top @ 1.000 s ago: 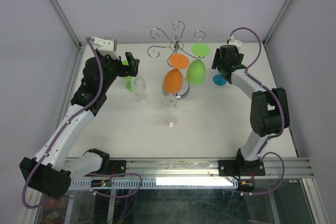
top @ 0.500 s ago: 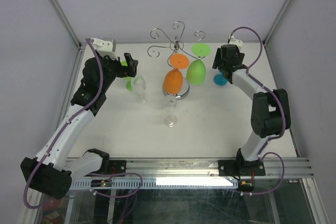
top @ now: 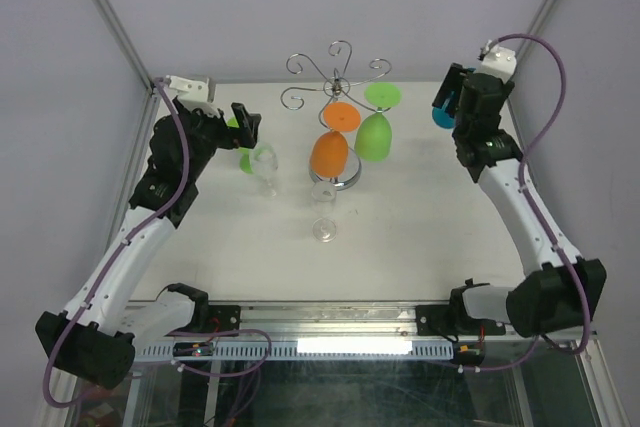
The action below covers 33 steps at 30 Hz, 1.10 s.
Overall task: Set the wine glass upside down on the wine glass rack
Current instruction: Pick up the wine glass at the center of the board, then turn the wine glass upside down at the wine rack.
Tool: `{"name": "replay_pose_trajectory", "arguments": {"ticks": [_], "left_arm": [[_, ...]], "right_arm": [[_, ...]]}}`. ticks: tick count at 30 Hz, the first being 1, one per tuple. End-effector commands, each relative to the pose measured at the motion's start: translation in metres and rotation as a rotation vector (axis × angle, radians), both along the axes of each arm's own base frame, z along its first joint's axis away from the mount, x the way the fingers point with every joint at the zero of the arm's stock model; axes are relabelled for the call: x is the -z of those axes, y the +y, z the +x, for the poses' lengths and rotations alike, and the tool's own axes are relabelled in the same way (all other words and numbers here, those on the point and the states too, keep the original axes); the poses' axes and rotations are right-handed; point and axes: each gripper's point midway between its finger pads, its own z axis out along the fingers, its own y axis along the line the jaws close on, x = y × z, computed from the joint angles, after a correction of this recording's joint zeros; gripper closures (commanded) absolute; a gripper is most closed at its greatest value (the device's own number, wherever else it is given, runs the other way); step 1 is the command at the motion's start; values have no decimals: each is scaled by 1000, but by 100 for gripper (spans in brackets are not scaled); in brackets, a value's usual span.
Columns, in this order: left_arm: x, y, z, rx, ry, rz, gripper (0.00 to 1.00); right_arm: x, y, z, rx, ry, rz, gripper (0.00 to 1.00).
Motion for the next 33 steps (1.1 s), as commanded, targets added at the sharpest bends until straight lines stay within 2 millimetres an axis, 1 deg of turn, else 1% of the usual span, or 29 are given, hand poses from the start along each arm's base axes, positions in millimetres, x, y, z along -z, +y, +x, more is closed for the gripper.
{"name": "replay_pose_trajectory", "arguments": {"ticks": [1, 3, 5, 9, 11, 15, 20, 21, 24, 27, 28, 33], "left_arm": [[-40, 0, -7, 23, -124, -39, 1], [-50, -1, -8, 33, -145, -46, 1], [-62, -3, -9, 40, -165, -54, 1], [-85, -6, -10, 60, -199, -67, 1], [-95, -10, -9, 77, -207, -73, 1], [-106, -21, -4, 114, -204, -90, 1], [-121, -45, -3, 151, -224, -106, 1], [-124, -51, -5, 159, -229, -106, 1], [-133, -69, -12, 188, -245, -121, 1], [-140, -87, -20, 240, -252, -159, 1], [-143, -92, -23, 258, -256, -177, 1], [-149, -120, -39, 354, -257, -242, 1]], "right_arm": [[-94, -7, -37, -24, -240, 24, 50], [-120, -3, -51, -65, -304, 42, 51], [-142, 6, -63, -131, -344, 55, 51], [-178, 30, -84, -292, -410, 80, 52], [-192, 37, -91, -341, -440, 86, 55], [-203, 53, -92, -413, -422, 45, 55], [-223, 91, -96, -517, -464, 19, 55], [-231, 101, -99, -542, -482, 17, 55], [-244, 128, -107, -618, -514, 32, 55], [-250, 152, -116, -684, -547, 76, 56], [-252, 163, -122, -718, -563, 99, 56], [-255, 200, -138, -835, -608, 167, 58]]}}
